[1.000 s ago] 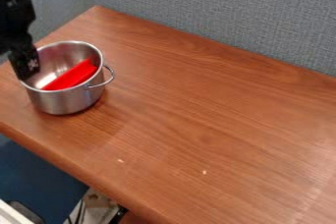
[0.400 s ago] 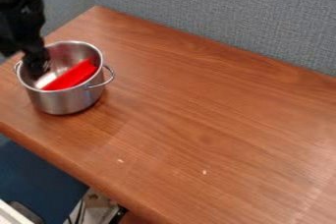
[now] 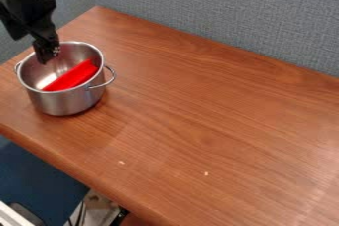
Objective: Put the red object in the metal pot
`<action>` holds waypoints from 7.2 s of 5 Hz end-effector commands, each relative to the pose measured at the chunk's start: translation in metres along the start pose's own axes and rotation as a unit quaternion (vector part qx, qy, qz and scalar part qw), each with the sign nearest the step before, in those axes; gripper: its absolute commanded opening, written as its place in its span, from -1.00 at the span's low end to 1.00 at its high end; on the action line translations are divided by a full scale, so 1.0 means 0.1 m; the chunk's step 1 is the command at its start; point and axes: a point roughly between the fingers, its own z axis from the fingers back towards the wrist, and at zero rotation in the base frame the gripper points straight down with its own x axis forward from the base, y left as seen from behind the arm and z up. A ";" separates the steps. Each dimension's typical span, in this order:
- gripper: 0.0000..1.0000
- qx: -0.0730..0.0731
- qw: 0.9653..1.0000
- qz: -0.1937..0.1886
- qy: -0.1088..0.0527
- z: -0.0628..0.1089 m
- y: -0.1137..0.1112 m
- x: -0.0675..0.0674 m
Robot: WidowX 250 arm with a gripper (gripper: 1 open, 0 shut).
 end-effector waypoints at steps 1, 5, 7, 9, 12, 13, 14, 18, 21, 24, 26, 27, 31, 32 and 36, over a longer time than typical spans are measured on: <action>1.00 0.032 0.999 -0.010 -0.008 -0.06 0.15 0.18; 1.00 0.066 0.989 0.132 0.017 -0.09 0.38 0.51; 1.00 0.052 0.986 0.151 0.056 -0.23 0.04 0.35; 1.00 0.014 0.994 0.111 0.014 -0.30 -0.12 0.33; 1.00 0.047 0.987 0.151 -0.002 0.22 -0.24 0.39; 1.00 0.037 0.985 0.171 0.007 0.40 -0.15 0.41; 1.00 0.016 0.980 0.199 0.006 0.65 -0.05 0.48; 1.00 -0.052 0.987 0.150 0.009 0.91 -0.09 0.43; 1.00 -0.102 0.984 0.137 0.040 0.74 -0.27 0.42; 1.00 -0.085 0.981 0.173 0.039 0.80 -0.27 0.37; 1.00 -0.075 0.985 0.153 0.012 0.75 -0.34 0.30; 1.00 -0.075 0.987 0.144 0.011 0.62 -0.37 0.30; 1.00 -0.093 0.989 0.113 -0.025 0.46 -0.31 0.45; 1.00 -0.099 0.992 0.059 -0.059 0.57 -0.25 0.48; 1.00 -0.141 0.988 0.004 -0.068 0.70 -0.35 0.67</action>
